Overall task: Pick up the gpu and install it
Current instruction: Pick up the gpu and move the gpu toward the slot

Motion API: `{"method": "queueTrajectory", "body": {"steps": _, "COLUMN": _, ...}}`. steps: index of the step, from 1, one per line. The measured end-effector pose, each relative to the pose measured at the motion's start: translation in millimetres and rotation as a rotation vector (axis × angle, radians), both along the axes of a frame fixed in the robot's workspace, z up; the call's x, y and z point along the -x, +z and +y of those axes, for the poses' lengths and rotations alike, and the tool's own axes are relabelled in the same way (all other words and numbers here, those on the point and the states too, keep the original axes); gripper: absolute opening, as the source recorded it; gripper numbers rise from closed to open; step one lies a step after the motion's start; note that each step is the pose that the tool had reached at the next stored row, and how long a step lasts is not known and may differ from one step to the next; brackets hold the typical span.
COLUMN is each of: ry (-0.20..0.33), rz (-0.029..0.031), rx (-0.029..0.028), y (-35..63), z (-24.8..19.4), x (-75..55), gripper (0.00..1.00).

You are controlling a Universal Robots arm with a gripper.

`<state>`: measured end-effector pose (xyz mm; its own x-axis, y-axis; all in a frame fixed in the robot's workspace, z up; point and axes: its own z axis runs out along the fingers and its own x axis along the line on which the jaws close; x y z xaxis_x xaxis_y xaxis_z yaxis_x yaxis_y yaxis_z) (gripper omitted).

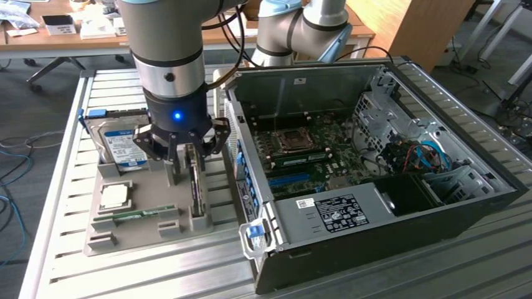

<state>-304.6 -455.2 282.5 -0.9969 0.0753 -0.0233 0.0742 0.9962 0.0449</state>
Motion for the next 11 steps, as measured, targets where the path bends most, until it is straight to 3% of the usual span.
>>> {"method": "queueTrajectory", "body": {"steps": 11, "ry": 0.000, "rz": 0.0000, "rx": 0.0000, "y": -3.8, "z": 0.0, "x": 0.0, "gripper": 0.47}}
